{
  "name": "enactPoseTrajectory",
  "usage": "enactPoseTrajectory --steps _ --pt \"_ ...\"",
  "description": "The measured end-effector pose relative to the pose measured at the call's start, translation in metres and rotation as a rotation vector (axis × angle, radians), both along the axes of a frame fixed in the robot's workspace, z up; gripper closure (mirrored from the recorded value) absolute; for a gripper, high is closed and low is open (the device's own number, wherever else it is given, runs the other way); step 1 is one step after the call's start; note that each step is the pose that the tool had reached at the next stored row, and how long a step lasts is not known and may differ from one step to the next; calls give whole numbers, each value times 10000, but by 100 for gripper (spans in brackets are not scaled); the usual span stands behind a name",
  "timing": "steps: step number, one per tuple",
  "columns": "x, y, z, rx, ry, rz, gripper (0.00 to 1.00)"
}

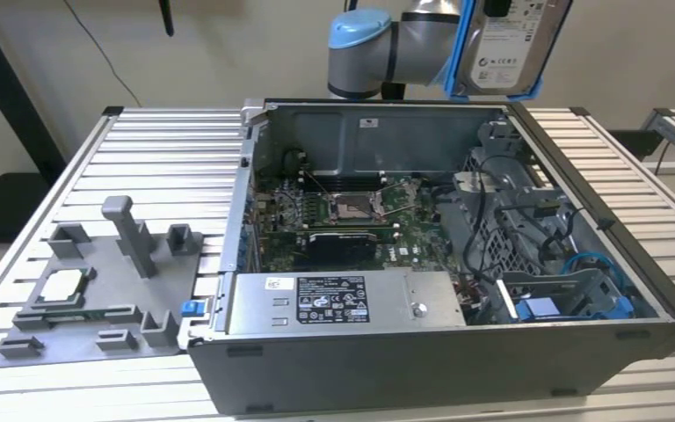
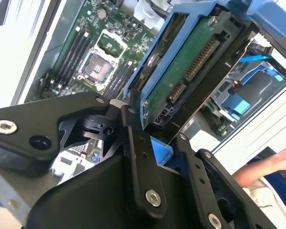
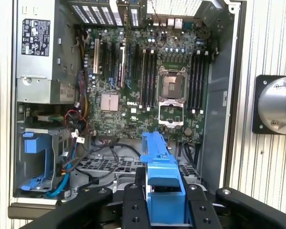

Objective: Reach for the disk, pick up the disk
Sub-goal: 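Pick up the disk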

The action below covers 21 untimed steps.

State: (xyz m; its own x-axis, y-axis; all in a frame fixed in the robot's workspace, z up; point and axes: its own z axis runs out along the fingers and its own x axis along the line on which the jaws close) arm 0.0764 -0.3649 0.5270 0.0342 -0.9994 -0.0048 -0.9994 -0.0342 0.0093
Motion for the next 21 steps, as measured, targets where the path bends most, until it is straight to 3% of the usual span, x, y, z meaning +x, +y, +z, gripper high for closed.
enactPoseTrajectory --steps 14,18,21 --pt "13 -12 0 -2 1 0 100" --pt "23 -58 -2 0 3 -6 100" --pt "29 -120 -5 0 6 -17 100"
